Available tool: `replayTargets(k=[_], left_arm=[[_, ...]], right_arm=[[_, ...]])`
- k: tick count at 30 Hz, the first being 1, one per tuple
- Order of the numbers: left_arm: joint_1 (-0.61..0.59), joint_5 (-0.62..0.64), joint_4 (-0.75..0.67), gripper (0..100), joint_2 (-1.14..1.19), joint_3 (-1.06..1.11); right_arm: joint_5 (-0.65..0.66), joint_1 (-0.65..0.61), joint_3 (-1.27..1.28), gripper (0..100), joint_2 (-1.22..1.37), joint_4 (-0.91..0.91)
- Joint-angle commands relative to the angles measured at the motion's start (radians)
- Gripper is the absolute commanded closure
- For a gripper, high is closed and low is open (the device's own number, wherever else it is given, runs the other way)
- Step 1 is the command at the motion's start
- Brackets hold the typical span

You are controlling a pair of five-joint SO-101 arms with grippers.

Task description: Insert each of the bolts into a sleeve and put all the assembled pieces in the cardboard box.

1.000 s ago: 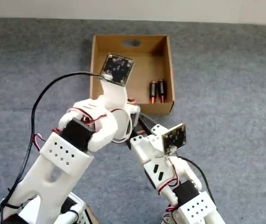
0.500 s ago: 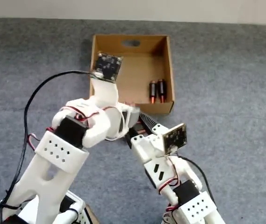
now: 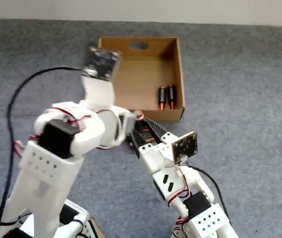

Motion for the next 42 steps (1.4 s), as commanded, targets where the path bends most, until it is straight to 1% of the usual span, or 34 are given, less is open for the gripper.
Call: replayTargets(k=[1,3,4,6,7,9,10,12,13,14,15,17,19,20,22,26,29,33,39,42], left_arm=[[-0.107,0.005,0.041,83,-0.007,-0.071],[-0.174,0.003,0.064,85,-0.005,-0.05],[-0.209,0.003,0.069,87,-0.005,-0.025],[-0.286,0.002,0.066,97,-0.005,0.047],[-0.332,0.002,0.066,100,-0.005,0.091],[-0.423,0.002,0.064,97,0.002,0.189],[-0.463,0.002,0.054,97,0.002,0.242],[-0.533,-0.002,-0.012,97,0.002,0.371],[-0.561,-0.023,-0.057,97,0.002,0.44],[-0.585,-0.077,-0.107,97,0.001,0.503],[-0.611,-0.16,-0.161,97,0.001,0.57],[-0.647,-0.358,-0.272,98,-0.002,0.7],[-0.668,-0.543,-0.374,98,-0.004,0.814],[-0.67,-0.608,-0.414,98,-0.004,0.858],[-0.671,-0.671,-0.485,98,-0.004,0.934],[-0.671,-0.68,-0.589,98,-0.004,1.052],[-0.671,-0.68,-0.615,98,-0.004,1.092],[-0.671,-0.677,-0.612,98,-0.004,1.098],[-0.673,-0.675,-0.612,98,-0.004,1.101],[-0.673,-0.675,-0.612,98,-0.004,1.102]], right_arm=[[0.0,-0.005,-0.002,99.3,-0.015,-0.028],[0.0,-0.005,-0.001,99.3,-0.015,-0.028],[0.0,-0.005,-0.001,99.3,-0.015,-0.028],[0.0,-0.005,-0.001,99.3,-0.015,-0.028],[0.0,-0.005,-0.001,99.3,-0.015,-0.025],[0.0,-0.005,0.001,99.3,-0.01,-0.022],[0.0,-0.005,0.002,99.3,-0.008,-0.022],[0.0,-0.005,0.016,99.3,-0.008,-0.021],[0.0,-0.005,0.022,99.3,-0.008,-0.021],[0.0,-0.005,0.027,99.3,-0.008,-0.021],[0.0,-0.005,0.027,99.3,-0.008,-0.021],[-0.002,-0.005,0.027,99.3,-0.008,-0.021],[-0.002,-0.005,0.022,99.3,-0.008,-0.021],[-0.002,-0.005,0.018,99.3,-0.008,-0.021],[-0.002,-0.005,0.01,99.2,-0.008,0.005],[0.005,-0.007,-0.133,99.2,-0.007,0.232],[0.074,-0.007,-0.265,99.2,-0.007,0.372],[0.104,-0.007,-0.372,99.2,-0.005,0.421],[0.106,-0.007,-0.46,99.2,-0.001,0.472],[0.104,-0.007,-0.522,99.2,0.077,0.47]])
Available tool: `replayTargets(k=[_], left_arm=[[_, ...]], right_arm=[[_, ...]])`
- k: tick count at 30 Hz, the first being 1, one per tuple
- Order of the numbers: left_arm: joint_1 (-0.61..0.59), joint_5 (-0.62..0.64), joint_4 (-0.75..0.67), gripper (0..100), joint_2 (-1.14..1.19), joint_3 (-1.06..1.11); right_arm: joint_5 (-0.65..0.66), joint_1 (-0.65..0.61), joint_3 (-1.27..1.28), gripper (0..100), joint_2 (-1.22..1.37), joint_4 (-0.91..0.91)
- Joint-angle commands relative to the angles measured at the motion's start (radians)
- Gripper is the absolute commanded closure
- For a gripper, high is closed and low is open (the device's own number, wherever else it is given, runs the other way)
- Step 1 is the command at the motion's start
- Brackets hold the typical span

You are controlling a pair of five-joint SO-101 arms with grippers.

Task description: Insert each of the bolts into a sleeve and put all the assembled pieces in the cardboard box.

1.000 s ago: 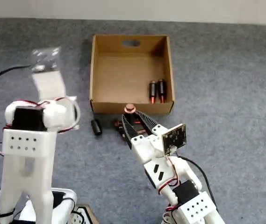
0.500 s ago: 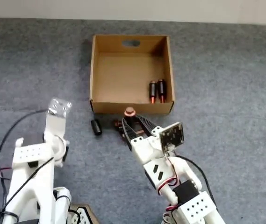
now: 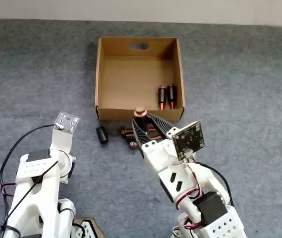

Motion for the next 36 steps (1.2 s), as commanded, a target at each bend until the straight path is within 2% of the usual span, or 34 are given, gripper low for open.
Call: replayTargets(k=[1,7,19,31,36], left_arm=[[-0.008,-0.003,-0.006,98,-0.002,0.004],[-0.002,-0.003,-0.009,97,-0.002,0.024],[-0.005,-0.005,-0.011,98,-0.002,0.033],[-0.007,-0.005,-0.011,98,-0.002,0.033],[-0.007,-0.005,-0.011,98,-0.002,0.033]], right_arm=[[0.009,-0.005,-0.143,99.2,0.101,0.001],[-0.049,-0.001,-0.364,99.2,0.464,0.005],[-0.25,0.199,-0.874,99.2,1.138,0.005],[-0.253,0.229,-1.429,99.2,1.799,0.139],[-0.253,0.239,-1.606,99.2,1.969,0.309]])
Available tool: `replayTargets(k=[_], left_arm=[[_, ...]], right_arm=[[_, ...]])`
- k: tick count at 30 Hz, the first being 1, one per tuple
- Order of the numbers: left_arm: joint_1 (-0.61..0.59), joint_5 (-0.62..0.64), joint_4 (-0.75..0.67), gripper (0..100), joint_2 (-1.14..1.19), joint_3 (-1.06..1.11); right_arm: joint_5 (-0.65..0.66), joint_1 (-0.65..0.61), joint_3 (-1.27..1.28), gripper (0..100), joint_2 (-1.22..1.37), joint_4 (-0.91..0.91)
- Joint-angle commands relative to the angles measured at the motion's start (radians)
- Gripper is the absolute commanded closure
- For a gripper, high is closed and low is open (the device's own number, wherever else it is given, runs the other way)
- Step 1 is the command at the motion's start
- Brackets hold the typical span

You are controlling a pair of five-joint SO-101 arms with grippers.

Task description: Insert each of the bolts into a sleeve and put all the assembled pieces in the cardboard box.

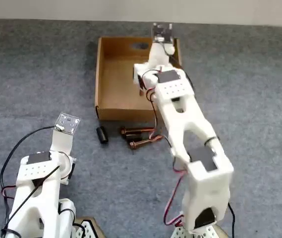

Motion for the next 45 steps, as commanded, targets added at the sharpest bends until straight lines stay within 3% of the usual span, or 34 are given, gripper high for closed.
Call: replayTargets(k=[1,15,29,36,45], left_arm=[[-0.007,-0.003,-0.006,98,0.01,0.004],[-0.007,-0.003,-0.006,98,0.01,0.004],[-0.007,-0.003,-0.006,98,0.01,0.004],[-0.007,-0.003,-0.006,98,0.01,0.004],[-0.007,-0.003,-0.008,98,0.01,0.004]], right_arm=[[-0.009,0.013,-0.18,99.2,0.062,0.111],[-0.006,0.035,-0.51,99.2,0.328,0.443],[-0.006,0.035,-0.558,99.0,0.437,0.46],[-0.008,0.035,-0.585,83.7,0.435,0.527],[-0.008,0.033,-1.017,83.6,0.437,0.773]])
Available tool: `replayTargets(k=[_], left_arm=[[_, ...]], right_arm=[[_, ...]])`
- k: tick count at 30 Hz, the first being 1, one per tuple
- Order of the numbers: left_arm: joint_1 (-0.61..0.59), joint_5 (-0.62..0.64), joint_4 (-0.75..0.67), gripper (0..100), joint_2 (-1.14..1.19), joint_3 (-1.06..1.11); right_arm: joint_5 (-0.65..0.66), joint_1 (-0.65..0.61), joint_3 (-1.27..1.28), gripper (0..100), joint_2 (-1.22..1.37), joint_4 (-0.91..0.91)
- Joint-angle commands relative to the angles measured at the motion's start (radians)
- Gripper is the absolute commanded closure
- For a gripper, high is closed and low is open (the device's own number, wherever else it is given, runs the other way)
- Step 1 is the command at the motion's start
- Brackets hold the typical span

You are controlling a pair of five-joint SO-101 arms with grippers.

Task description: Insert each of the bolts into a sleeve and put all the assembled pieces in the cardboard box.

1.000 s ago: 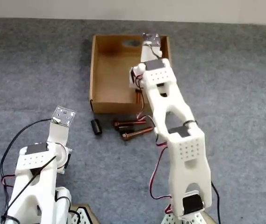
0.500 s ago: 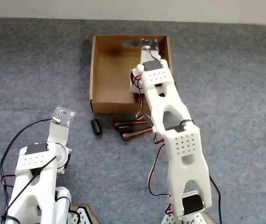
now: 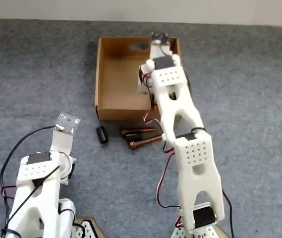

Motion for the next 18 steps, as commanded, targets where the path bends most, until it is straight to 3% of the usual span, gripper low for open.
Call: replayTargets(k=[1,8,18], left_arm=[[-0.007,-0.002,-0.006,98,0.01,0.004],[-0.007,-0.002,-0.006,98,0.01,0.004],[-0.007,-0.003,-0.008,98,0.01,0.001]], right_arm=[[-0.006,0.01,-0.263,83.6,-0.012,0.105],[-0.006,0.008,-0.654,83.6,-0.01,0.286],[-0.006,-0.015,-0.661,83.6,-0.053,0.291]])
